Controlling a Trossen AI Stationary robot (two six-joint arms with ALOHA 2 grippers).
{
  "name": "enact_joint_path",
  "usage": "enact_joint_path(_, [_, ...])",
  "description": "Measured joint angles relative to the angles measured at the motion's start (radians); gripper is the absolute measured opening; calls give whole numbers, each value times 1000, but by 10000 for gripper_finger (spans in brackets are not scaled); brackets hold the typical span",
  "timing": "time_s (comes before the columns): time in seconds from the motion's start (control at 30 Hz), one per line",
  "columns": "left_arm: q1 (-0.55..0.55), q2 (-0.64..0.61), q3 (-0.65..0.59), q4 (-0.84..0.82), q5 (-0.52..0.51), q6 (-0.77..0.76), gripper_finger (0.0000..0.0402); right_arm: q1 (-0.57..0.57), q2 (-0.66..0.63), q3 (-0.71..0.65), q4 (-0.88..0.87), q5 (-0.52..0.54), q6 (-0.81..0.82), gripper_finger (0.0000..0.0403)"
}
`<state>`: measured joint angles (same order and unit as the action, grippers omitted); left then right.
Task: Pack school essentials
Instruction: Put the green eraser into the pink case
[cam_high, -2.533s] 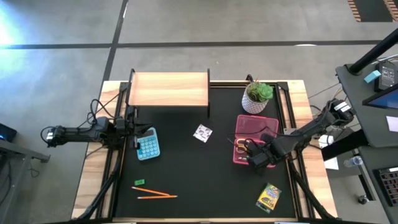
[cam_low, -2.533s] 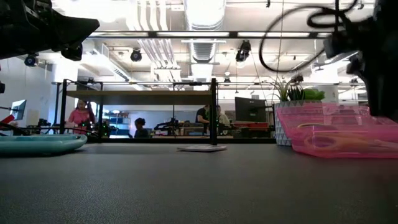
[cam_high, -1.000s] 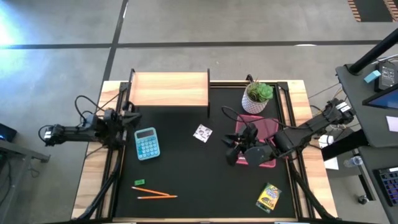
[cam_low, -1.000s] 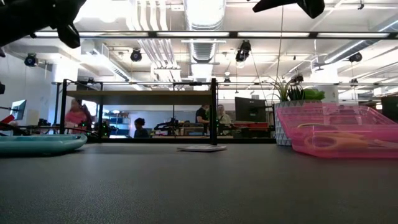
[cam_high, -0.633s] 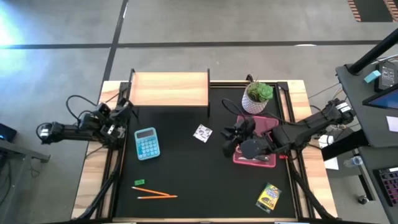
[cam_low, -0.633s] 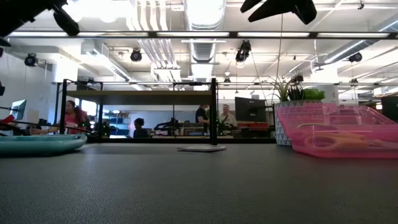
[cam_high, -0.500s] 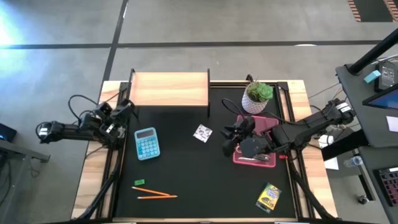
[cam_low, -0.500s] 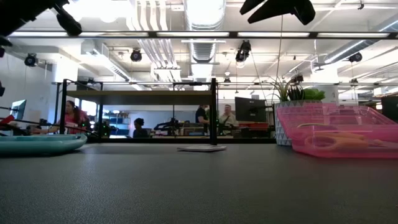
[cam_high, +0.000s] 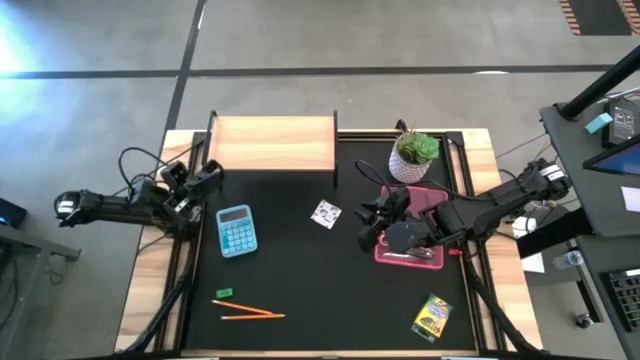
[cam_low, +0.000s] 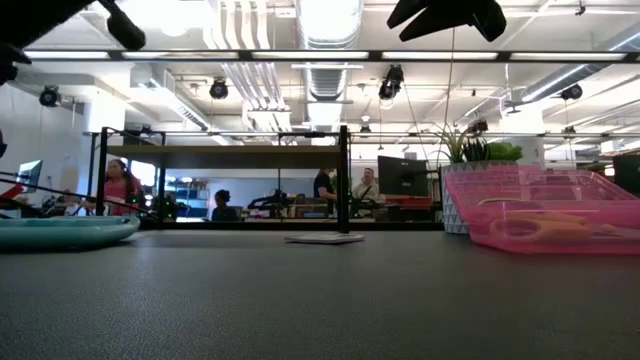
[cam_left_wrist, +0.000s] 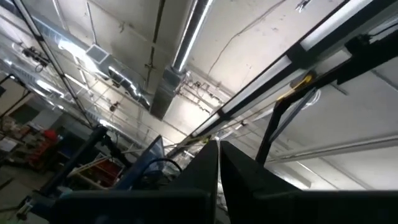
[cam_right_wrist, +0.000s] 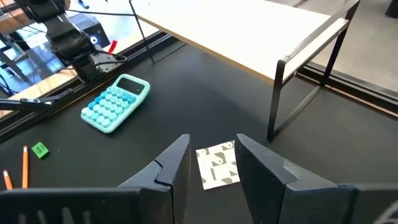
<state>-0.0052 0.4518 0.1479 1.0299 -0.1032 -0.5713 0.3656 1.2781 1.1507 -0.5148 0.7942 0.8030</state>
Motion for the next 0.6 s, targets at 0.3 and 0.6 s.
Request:
enact_joint_path(0.3, [-16, 133, 262, -430, 7, 0, 0, 0, 0, -62, 0, -17, 55, 116])
enact_joint_path(0.6, [-18, 292, 470, -837, 245, -87, 0, 0, 0, -111, -1, -82, 167, 116])
